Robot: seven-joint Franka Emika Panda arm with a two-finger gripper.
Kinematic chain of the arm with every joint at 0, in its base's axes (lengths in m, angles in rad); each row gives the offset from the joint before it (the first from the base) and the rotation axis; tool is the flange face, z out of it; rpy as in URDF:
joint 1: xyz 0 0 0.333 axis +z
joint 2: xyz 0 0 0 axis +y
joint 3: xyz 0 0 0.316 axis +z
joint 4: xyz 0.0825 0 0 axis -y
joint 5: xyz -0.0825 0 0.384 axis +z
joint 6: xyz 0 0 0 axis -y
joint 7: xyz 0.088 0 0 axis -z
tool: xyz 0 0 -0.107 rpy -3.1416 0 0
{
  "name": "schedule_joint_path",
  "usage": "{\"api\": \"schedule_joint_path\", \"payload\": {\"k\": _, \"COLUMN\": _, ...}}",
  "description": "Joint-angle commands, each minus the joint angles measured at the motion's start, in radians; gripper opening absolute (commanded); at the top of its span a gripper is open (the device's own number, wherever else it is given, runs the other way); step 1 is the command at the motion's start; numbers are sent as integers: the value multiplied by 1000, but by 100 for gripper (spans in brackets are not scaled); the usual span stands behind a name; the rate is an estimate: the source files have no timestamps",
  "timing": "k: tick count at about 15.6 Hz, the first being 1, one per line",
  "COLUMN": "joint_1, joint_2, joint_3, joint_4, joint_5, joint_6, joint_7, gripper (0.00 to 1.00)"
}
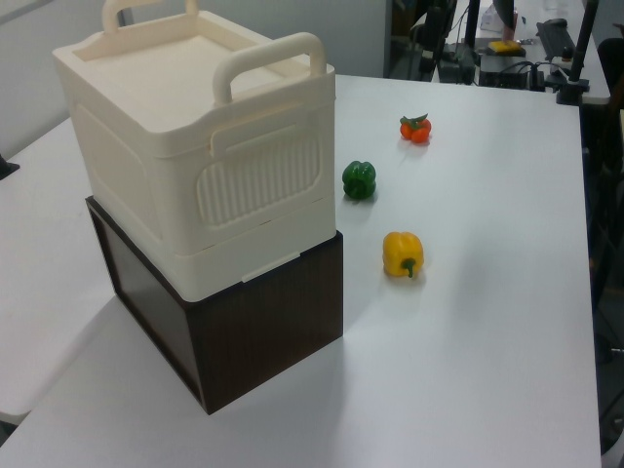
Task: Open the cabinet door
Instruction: 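Move the gripper down toward the cabinet door's orange handle strip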
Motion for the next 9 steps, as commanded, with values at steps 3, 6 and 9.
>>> {"api": "schedule_joint_path", "payload": {"k": 3, "joint_1": 8, "joint_2": -15, "joint_3": -5, "joint_4": -40, "joint_5": 3, "joint_6": 30, "joint_7": -30, "gripper": 100}}
{"api": "schedule_joint_path", "payload": {"k": 6, "joint_1": 4, "joint_2": -15, "joint_3": -5, "joint_4": -35, "joint_5": 17, "joint_6": 28, "joint_7": -31, "gripper": 100}}
{"api": "schedule_joint_path", "payload": {"k": 9, "joint_1": 5, "joint_2": -9, "joint_3": 12, "joint_4": -32, "joint_5": 17, "joint_6": 26, "joint_7": -36, "gripper": 100}}
